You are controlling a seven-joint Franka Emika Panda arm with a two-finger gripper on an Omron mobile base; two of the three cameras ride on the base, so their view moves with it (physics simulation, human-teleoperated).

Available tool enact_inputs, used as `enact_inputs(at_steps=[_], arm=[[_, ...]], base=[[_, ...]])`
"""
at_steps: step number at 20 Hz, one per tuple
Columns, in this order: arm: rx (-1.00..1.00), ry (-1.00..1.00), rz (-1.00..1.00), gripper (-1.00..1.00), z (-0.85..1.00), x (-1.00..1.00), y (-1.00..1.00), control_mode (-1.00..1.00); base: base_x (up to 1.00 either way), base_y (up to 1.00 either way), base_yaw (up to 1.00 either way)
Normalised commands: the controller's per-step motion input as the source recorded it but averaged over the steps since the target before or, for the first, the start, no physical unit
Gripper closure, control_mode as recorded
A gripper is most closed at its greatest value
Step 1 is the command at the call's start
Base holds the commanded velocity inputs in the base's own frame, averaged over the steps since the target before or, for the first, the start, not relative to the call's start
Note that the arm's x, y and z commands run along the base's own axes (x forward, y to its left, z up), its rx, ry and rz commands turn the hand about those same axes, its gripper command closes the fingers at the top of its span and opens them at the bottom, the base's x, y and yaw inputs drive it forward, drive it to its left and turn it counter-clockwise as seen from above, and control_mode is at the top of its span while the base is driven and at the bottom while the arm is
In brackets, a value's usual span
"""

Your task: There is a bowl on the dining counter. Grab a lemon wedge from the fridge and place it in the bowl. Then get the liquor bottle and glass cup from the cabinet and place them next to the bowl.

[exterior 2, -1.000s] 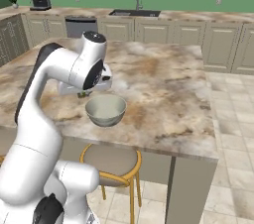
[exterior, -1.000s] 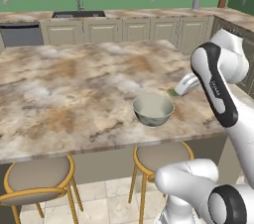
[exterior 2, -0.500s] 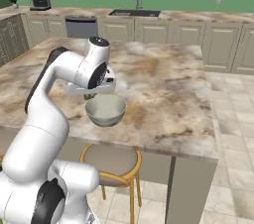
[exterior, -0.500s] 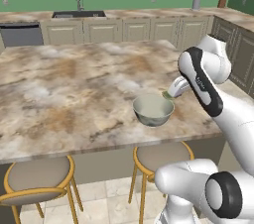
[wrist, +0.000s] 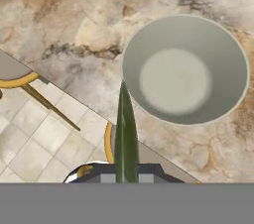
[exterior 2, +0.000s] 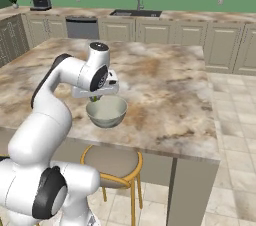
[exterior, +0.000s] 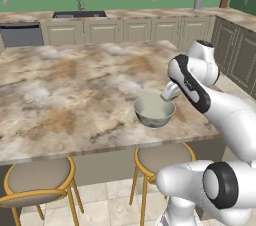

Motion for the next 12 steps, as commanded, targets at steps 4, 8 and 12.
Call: enact_inputs(at_steps=[4,8,12], arm=[[-0.08,0.0,-0.05,1.0,-0.17,0.4,0.0,-1.0],[-0.06,0.0,-0.03,1.0,-0.2,0.42,0.0,-1.0],[-0.04,0.0,-0.01,1.0,-0.27,0.37,0.0,-1.0]], base=[[0.0,0.0,0.0],[0.0,0.0,0.0],[0.0,0.0,0.0]])
